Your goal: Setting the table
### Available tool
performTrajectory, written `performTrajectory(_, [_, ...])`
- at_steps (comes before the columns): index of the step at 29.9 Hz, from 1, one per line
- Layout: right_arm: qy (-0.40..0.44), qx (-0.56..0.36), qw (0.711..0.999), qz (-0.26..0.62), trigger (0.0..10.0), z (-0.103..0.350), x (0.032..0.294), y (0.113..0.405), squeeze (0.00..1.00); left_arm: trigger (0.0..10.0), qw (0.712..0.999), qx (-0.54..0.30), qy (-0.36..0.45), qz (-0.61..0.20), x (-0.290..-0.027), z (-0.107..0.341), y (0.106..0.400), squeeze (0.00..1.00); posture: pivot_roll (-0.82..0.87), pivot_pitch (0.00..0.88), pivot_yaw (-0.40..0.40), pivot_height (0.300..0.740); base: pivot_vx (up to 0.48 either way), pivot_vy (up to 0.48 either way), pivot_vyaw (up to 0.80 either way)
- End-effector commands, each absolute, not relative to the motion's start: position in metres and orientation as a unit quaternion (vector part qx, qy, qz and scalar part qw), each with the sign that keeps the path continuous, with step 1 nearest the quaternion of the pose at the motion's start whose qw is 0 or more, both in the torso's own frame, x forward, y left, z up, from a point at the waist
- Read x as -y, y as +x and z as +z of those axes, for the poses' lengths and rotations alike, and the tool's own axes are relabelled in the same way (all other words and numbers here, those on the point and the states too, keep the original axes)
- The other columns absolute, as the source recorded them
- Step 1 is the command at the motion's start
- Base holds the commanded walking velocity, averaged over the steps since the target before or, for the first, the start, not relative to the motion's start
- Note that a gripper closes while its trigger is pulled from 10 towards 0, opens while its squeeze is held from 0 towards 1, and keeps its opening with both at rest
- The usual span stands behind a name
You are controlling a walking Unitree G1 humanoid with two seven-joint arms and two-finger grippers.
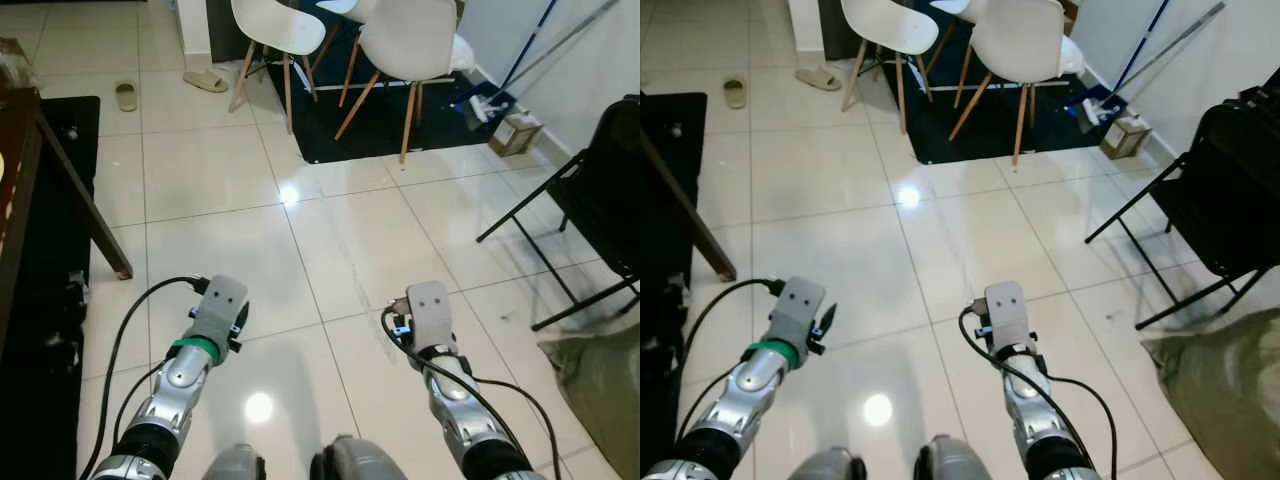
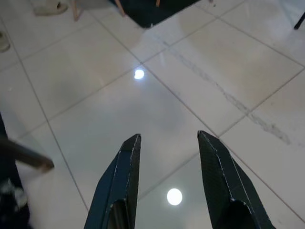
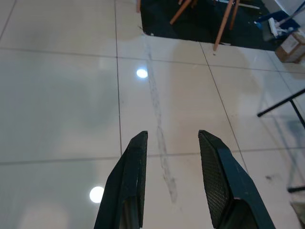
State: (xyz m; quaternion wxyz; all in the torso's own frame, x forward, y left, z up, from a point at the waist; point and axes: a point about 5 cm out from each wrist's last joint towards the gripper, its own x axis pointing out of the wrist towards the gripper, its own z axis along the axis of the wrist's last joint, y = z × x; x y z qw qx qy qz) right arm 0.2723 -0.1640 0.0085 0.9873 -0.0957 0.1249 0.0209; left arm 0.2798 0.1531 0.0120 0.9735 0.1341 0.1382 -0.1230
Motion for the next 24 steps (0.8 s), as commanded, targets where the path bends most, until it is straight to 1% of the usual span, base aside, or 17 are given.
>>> performTrajectory(1, [-0.098,-0.131,0.986,0.013,10.0,0.0056,0.1693,0.2699,0.0,10.0,0.971,-0.145,0.133,-0.135,-0.1472,0.0077,0.2769,0.0,-0.04,0.0,-0.015,0.74,0.461,0.0,0.0])
performTrajectory(24, [-0.097,-0.131,0.987,0.013,10.0,0.0044,0.1685,0.2693,0.0,10.0,0.97,-0.146,0.137,-0.137,-0.1487,0.0075,0.2786,0.0,-0.04,0.0,-0.009,0.74,0.46,0.0,0.0])
